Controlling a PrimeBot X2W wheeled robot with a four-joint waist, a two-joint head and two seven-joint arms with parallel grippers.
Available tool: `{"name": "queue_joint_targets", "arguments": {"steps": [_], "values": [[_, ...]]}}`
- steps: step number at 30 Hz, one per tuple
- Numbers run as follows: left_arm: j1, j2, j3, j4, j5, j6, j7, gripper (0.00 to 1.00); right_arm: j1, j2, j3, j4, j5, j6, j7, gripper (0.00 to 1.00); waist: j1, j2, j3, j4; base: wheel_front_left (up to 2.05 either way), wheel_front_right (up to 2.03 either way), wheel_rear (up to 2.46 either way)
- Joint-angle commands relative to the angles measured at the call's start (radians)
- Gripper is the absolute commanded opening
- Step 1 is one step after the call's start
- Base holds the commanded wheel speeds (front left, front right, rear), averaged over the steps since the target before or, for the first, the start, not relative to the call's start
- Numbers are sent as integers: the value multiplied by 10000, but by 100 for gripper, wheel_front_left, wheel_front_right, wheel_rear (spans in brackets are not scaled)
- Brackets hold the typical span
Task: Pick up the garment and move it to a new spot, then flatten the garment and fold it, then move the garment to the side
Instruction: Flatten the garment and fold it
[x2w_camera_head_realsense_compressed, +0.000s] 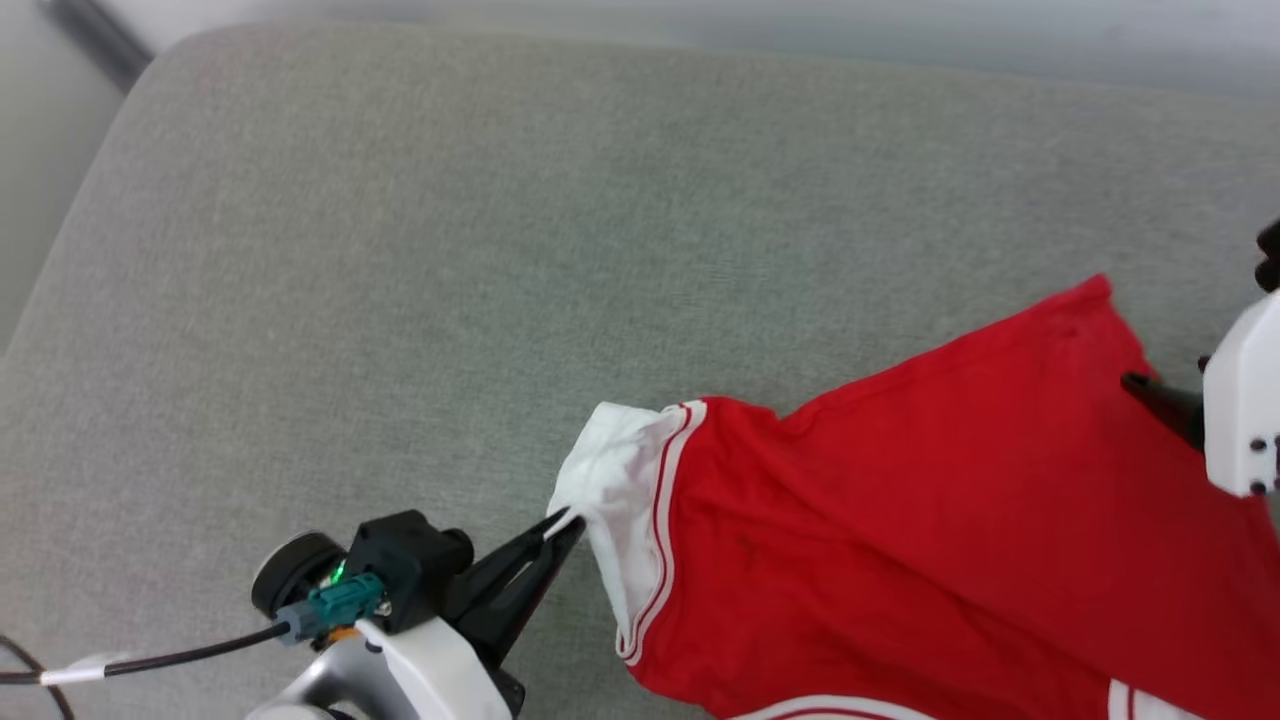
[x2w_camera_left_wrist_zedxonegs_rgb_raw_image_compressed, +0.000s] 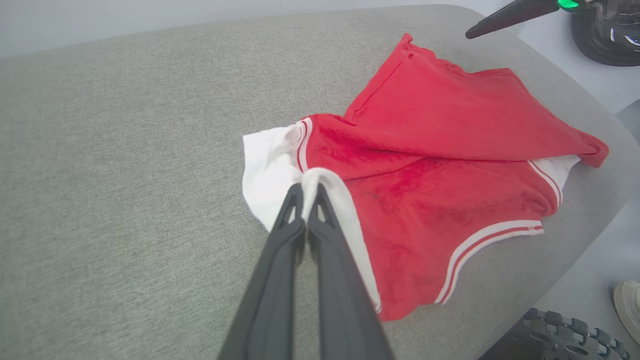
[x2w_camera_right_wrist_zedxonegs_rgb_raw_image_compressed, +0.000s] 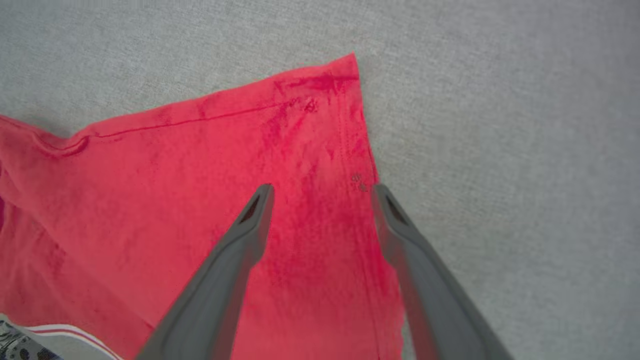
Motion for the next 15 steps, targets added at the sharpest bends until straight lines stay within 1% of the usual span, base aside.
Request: {"name": "queue_joint_targets", "arguments": {"steps": [1,4,5,9,12,15], "values": [[-229,-75,2,-96,92,-58,28,0,-392,77,44,212,-162,-7,110,100,-1,0,508,459,0,0,0],[-468,-215,-56,-207,233,-111,66,0,-1124,56,280,743,-524,-7,377,100,-1,0,914,798,0,0,0],[-642,-380,-110,-270,311,-179,58,0,-1524,40,313,1045,-777,-7,519,100,-1,0,1191,1035,0,0,0],[-893,-711,-240,-178,446,-264,-6,0,-2066,25,427,1685,-1207,-7,710,100,-1,0,1547,1382,0,0,0],[-997,-900,-311,-82,468,-325,-48,0,-2211,-90,503,2125,-1480,-7,794,100,-1,0,1697,1586,0,0,0],[-1051,-1019,-351,6,491,-362,-106,0,-2028,-217,604,2664,-1615,-9,965,100,-1,0,1810,1745,0,0,0]]}}
